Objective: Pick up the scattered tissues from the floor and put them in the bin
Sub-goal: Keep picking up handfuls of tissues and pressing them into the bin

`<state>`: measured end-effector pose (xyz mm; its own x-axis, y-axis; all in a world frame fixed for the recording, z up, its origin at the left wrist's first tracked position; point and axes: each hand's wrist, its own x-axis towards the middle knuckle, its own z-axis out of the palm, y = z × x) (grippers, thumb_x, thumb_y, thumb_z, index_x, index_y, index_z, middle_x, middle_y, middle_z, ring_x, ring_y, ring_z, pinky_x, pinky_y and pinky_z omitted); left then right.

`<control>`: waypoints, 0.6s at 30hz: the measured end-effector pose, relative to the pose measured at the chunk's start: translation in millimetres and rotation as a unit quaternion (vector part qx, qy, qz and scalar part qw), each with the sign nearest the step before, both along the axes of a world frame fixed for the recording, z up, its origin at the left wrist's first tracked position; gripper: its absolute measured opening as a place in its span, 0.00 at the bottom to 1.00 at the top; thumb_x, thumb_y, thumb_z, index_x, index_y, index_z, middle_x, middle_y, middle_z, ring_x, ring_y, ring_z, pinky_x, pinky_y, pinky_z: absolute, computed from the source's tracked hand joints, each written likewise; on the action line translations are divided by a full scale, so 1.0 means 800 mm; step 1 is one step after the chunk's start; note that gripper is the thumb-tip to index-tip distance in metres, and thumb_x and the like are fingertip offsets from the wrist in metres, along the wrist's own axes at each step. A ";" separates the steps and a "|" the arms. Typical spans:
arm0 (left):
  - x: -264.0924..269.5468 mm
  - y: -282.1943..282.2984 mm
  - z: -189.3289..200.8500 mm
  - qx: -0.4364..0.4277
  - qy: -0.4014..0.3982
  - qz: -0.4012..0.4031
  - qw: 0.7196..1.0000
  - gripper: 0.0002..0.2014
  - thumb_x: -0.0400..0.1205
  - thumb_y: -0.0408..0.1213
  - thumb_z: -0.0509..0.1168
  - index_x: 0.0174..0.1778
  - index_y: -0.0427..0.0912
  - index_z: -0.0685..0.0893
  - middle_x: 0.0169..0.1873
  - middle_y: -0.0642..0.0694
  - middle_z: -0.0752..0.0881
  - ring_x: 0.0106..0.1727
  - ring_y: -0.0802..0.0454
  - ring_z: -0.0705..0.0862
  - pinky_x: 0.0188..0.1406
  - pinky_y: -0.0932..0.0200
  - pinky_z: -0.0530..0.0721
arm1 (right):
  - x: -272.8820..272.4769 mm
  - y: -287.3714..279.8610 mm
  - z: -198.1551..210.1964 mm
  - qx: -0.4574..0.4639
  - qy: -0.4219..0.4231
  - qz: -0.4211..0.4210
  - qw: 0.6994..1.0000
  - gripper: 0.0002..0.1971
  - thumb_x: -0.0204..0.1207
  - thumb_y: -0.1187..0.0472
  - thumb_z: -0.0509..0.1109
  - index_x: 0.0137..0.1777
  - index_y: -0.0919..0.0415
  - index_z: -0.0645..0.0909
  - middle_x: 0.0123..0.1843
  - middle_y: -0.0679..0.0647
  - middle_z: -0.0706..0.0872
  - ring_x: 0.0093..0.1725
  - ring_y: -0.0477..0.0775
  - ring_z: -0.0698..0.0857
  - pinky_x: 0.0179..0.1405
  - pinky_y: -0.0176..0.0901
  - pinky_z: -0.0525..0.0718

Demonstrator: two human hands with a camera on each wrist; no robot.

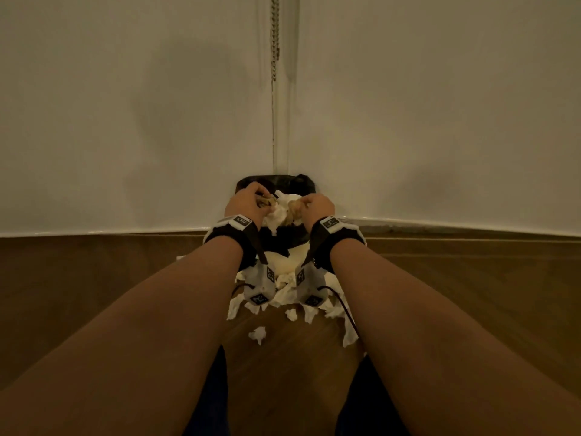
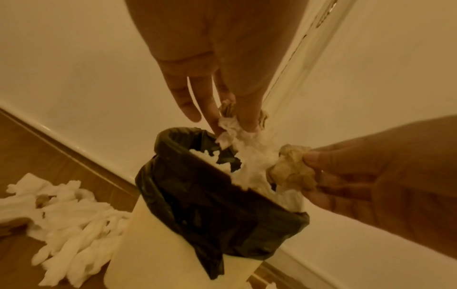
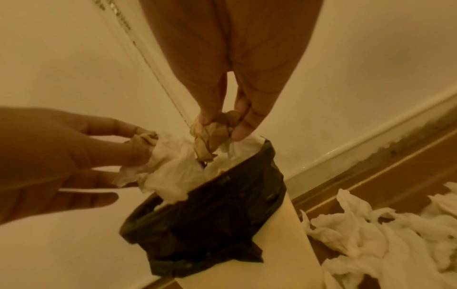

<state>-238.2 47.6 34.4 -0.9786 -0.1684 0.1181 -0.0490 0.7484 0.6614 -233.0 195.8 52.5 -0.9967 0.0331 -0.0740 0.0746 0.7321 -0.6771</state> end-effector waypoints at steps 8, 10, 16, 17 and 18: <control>-0.021 0.004 -0.044 -0.100 -0.022 0.011 0.995 0.07 0.80 0.39 0.64 0.53 0.46 0.79 0.51 0.43 0.86 0.52 0.44 0.82 0.43 0.55 0.77 | -0.024 -0.029 -0.029 0.094 -0.005 0.058 0.994 0.16 0.81 0.63 0.61 0.66 0.63 0.80 0.65 0.64 0.81 0.63 0.64 0.80 0.63 0.51 0.79; -0.028 0.007 -0.051 -0.115 -0.039 0.007 0.993 0.09 0.81 0.37 0.62 0.56 0.43 0.80 0.53 0.42 0.85 0.54 0.44 0.83 0.44 0.56 0.77 | -0.032 -0.035 -0.036 0.124 -0.007 0.062 0.990 0.14 0.81 0.65 0.60 0.63 0.64 0.80 0.63 0.64 0.82 0.61 0.62 0.81 0.59 0.49 0.79; -0.039 0.012 -0.060 -0.171 -0.088 0.003 0.981 0.11 0.81 0.34 0.63 0.57 0.38 0.83 0.62 0.37 0.78 0.54 0.40 0.82 0.49 0.53 0.80 | -0.054 -0.048 -0.054 0.209 -0.055 0.091 0.972 0.14 0.84 0.67 0.56 0.65 0.71 0.78 0.67 0.65 0.79 0.65 0.61 0.80 0.62 0.46 0.78; -0.038 0.012 -0.062 -0.182 -0.083 0.006 0.980 0.10 0.80 0.34 0.63 0.56 0.40 0.84 0.62 0.37 0.77 0.54 0.40 0.82 0.47 0.53 0.79 | -0.055 -0.051 -0.059 0.221 -0.046 0.111 0.968 0.16 0.85 0.65 0.56 0.67 0.70 0.76 0.70 0.65 0.77 0.68 0.61 0.77 0.65 0.48 0.76; -0.038 0.012 -0.064 -0.198 -0.086 0.004 0.976 0.11 0.80 0.34 0.62 0.57 0.40 0.83 0.63 0.37 0.77 0.55 0.39 0.82 0.46 0.54 0.78 | -0.056 -0.054 -0.064 0.231 -0.042 0.138 0.962 0.17 0.85 0.62 0.55 0.70 0.69 0.74 0.73 0.66 0.74 0.72 0.62 0.73 0.70 0.50 0.72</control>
<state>-269.0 57.1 -17.1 -0.9886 -0.1502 0.0102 -0.1402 0.9432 0.3012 -278.0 152.6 1.7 -0.9634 -0.1840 -0.1949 -0.1266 0.9533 -0.2742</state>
